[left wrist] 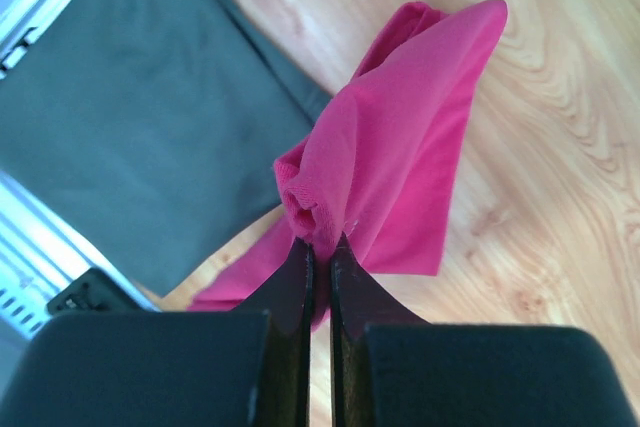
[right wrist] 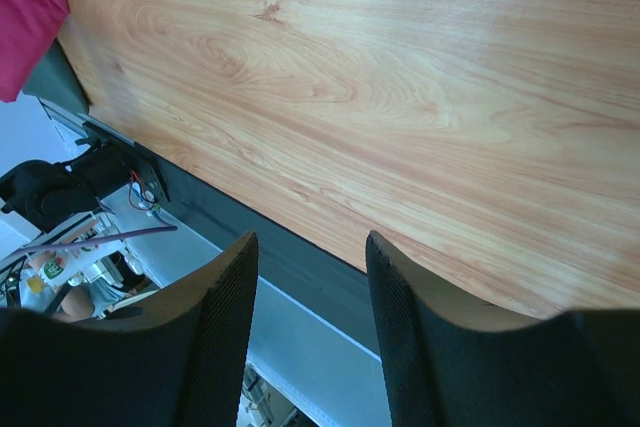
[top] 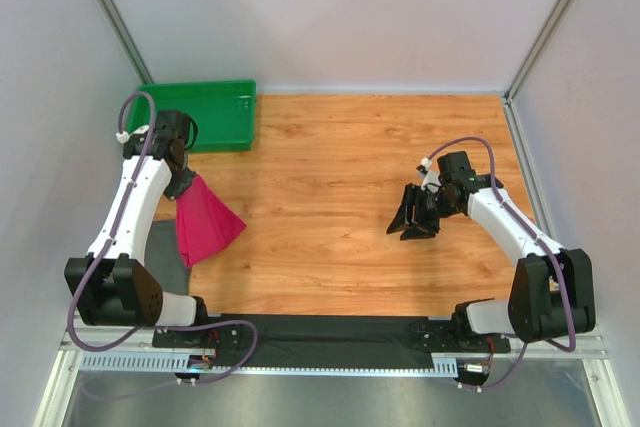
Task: Fold and stack the t-shirts
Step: Neatly place the folded tshirt to the corner
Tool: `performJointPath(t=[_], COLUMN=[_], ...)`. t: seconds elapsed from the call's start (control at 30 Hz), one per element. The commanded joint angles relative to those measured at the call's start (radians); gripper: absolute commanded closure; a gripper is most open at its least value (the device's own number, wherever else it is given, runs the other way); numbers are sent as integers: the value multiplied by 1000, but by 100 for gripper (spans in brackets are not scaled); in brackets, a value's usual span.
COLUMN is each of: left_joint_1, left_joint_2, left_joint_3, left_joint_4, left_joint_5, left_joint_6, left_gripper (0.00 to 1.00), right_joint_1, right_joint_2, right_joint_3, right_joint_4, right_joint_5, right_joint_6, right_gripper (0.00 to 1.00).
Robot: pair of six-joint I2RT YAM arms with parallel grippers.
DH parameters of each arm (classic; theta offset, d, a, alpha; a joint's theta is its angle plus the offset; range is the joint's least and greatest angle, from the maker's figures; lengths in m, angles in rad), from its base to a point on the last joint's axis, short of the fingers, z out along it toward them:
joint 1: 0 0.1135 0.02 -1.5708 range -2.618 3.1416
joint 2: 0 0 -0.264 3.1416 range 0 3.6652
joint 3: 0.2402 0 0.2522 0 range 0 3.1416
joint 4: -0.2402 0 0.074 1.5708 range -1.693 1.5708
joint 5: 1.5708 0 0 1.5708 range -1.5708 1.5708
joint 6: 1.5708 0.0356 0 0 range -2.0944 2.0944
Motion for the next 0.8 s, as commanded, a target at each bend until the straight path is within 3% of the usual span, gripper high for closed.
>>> performJointPath(t=[0.0,0.37,0.77], left_joint_1=[13,21,139], left_joint_2=[-44,-91,-50], left_joint_3=[69,179,307], left_joint_4=[-82,-178,-191], left_joint_5=[-43,-106,-88], left_joint_6=[-25,-28,22], left_gripper=[100,100,100], right_joint_1=[5,8,6], right_joint_2=[-8,-12,-21], right_joint_3=[-1,-36,-68], right_joint_4=[7,22,39], right_joint_5=[-19,-30,-36], right_joint_6=[-18,-18,-12], right_gripper=[51,52,52])
